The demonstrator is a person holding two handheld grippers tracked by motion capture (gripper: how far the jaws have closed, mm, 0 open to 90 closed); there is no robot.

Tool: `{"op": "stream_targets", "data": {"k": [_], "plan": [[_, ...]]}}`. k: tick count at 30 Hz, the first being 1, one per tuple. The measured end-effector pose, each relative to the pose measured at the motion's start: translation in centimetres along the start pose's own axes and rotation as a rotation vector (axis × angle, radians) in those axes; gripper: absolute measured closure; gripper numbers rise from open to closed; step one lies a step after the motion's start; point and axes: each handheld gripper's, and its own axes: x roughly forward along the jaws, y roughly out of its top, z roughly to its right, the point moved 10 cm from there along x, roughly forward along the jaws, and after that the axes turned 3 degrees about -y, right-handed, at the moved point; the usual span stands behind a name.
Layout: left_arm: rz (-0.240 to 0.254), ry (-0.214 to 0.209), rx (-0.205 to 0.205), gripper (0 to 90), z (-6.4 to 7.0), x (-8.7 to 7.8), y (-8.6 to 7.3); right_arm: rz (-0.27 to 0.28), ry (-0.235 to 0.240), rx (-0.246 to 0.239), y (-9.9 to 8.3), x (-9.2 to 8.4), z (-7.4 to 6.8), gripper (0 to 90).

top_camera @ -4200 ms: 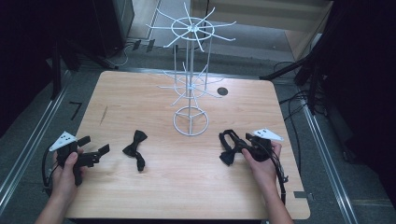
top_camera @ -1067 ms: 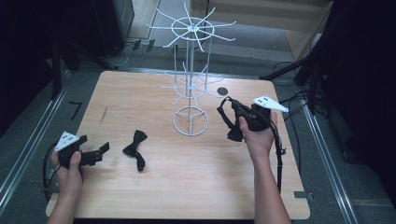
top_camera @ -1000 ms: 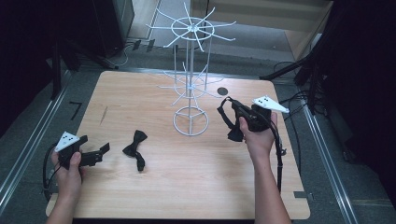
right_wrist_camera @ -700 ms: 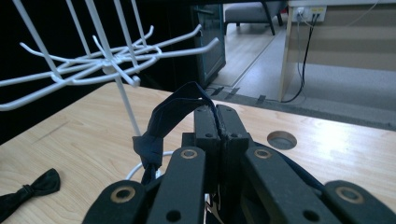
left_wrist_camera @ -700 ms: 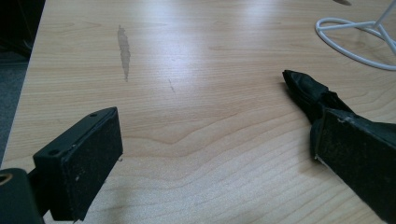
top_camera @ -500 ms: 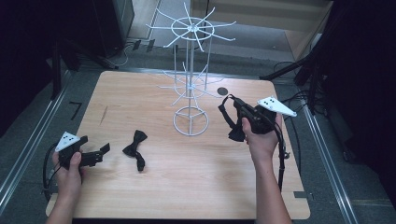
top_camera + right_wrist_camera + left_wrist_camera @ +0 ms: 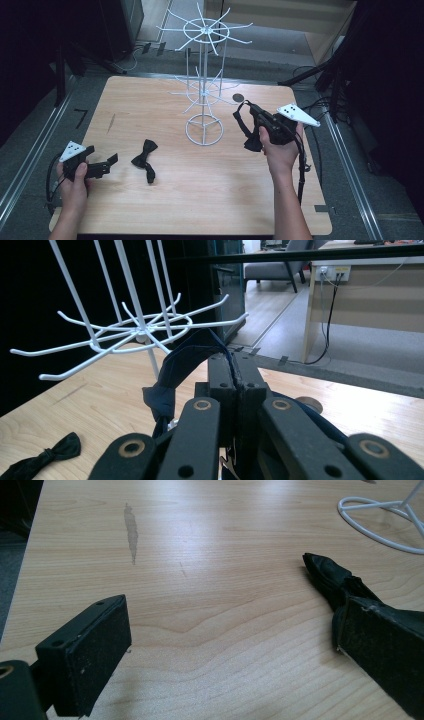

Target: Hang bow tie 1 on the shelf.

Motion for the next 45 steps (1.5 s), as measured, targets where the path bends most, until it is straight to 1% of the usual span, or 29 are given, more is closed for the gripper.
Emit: {"op": "stream_targets", "data": {"k": [2, 11, 19, 24, 25, 27, 33, 37, 40, 41, 45], "plan": [[0.0, 0.0, 0.0, 1.4, 0.0, 0.0, 0.0, 0.002, 0.002, -0.001, 0.1, 0.0, -0.1, 89.7], [0.001, -0.004, 0.005, 1.4, 0.1, 0.0, 0.0, 0.027, 0.035, -0.013, 1.1, -0.5, -1.2, 89.8], [0.0, -0.004, 0.011, 1.4, 0.1, -0.1, 0.0, 0.029, 0.045, -0.008, 1.0, -0.1, -1.4, 89.9], [0.002, -0.005, 0.02, 1.4, 0.3, -0.1, -0.1, 0.018, 0.044, 0.018, 0.3, 1.2, -0.8, 90.0], [0.002, -0.005, 0.02, 1.4, 0.3, -0.1, -0.1, 0.018, 0.044, 0.018, 0.3, 1.2, -0.8, 90.0], [0.001, -0.005, 0.024, 1.4, 0.3, -0.1, -0.1, 0.015, 0.048, 0.036, 0.0, 1.8, -0.7, 90.0], [-0.001, -0.008, 0.03, 1.4, 0.4, -0.1, -0.1, 0.005, 0.042, 0.048, -0.7, 2.9, -0.6, 90.0], [-0.001, -0.008, 0.032, 1.4, 0.4, -0.2, -0.1, -0.002, 0.04, 0.047, -1.0, 3.3, -0.7, 90.0], [0.0, -0.009, 0.033, 1.4, 0.5, -0.2, -0.1, -0.013, 0.038, 0.061, -1.7, 3.9, -0.5, 90.0], [0.0, -0.008, 0.033, 1.4, 0.5, -0.2, -0.1, -0.013, 0.038, 0.061, -1.7, 3.9, -0.5, 90.0], [0.002, -0.007, 0.036, 1.4, 0.5, -0.2, -0.1, -0.036, 0.036, 0.069, -2.6, 4.7, -0.5, 90.0]]}}
